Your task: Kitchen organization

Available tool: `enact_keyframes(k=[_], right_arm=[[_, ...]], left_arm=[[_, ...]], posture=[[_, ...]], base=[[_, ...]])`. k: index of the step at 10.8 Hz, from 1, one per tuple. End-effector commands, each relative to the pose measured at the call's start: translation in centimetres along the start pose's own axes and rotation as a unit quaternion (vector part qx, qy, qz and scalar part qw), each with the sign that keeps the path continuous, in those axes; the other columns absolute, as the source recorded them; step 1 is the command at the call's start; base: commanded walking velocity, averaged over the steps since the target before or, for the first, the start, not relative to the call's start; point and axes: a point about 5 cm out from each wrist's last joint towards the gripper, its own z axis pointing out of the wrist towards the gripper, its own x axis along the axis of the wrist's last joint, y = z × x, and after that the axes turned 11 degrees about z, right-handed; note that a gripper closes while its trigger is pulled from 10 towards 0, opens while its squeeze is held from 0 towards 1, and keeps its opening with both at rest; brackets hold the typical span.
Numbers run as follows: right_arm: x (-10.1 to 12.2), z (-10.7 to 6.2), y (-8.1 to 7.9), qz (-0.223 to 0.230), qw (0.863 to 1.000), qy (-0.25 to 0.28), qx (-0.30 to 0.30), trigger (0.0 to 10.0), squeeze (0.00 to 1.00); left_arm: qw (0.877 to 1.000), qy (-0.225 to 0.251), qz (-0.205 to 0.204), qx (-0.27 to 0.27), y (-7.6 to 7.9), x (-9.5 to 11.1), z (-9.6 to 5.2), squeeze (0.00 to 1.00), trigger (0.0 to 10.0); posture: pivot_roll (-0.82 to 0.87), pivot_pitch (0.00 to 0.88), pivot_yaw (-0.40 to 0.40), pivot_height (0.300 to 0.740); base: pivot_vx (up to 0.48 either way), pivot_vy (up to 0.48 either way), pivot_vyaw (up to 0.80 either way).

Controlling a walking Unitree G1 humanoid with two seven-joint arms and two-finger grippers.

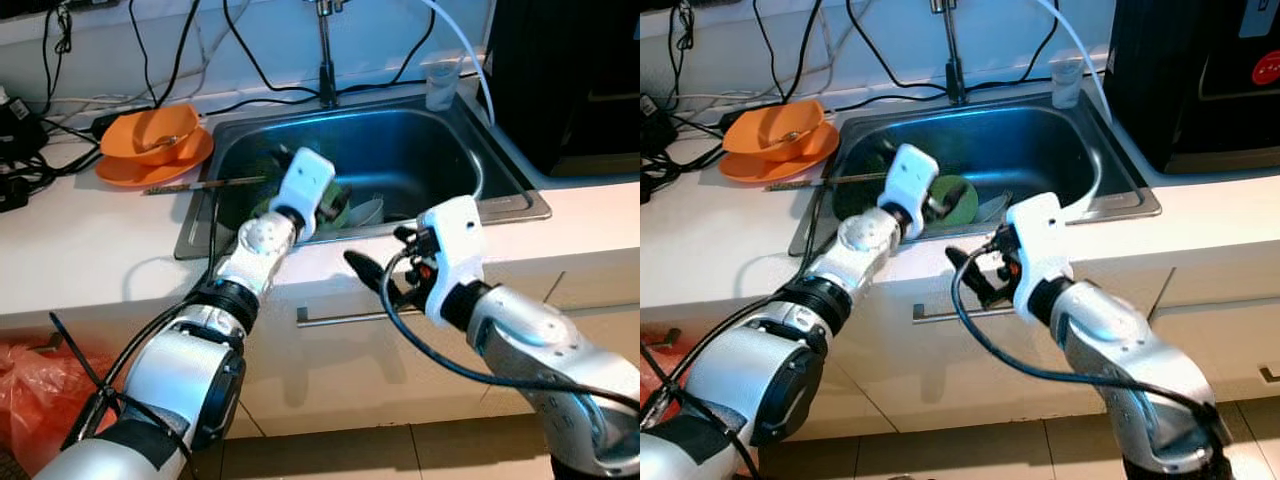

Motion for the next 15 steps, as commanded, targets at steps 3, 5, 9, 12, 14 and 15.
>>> enact_keyframes(k=[3,5,9,12,14,15], right_arm=[[0.6,1.0,0.2,-0.013,1.0,0.021,0.003,10.0,0.0],[1.0,1.5,1.0,-0.015,0.999,0.04,-0.018,10.0,0.0],[1.4,2.1,2.7,-0.023,0.991,0.102,-0.088,10.0,0.0],[1.2,2.4,3.0,-0.026,0.989,0.112,-0.097,10.0,0.0],[1.1,2.4,3.1,-0.028,0.989,0.113,-0.097,10.0,0.0],[1.1,2.4,3.1,-0.029,0.988,0.113,-0.098,10.0,0.0]], left_arm=[[0.998,0.049,-0.029,0.04,-1.5,0.5,-0.9,1.0,10.0],[0.993,0.066,-0.045,0.083,-2.2,-0.1,-2.3,1.0,10.0],[0.981,0.105,-0.049,0.154,-4.1,0.4,-6.2,0.0,10.0],[0.981,0.115,-0.048,0.152,-3.6,1.9,-6.6,0.0,10.0],[0.982,0.101,-0.053,0.147,-3.3,1.7,-6.6,0.0,10.0],[0.984,0.093,-0.054,0.143,-3.1,1.6,-6.6,0.0,10.0]], posture=[[-0.16,0.0,0.154,0.74],[-0.14,0.0,0.15,0.74],[-0.11,0.0,0.129,0.74],[-0.1,0.0,0.12,0.74],[-0.11,0.0,0.121,0.74],[-0.11,0.0,0.122,0.74]], base=[[0.0,0.0,0.0],[0.0,0.0,0.0],[0.0,0.0,0.0],[0.0,0.0,0.0],[0.0,0.0,0.0],[0.0,0.0,0.0]])
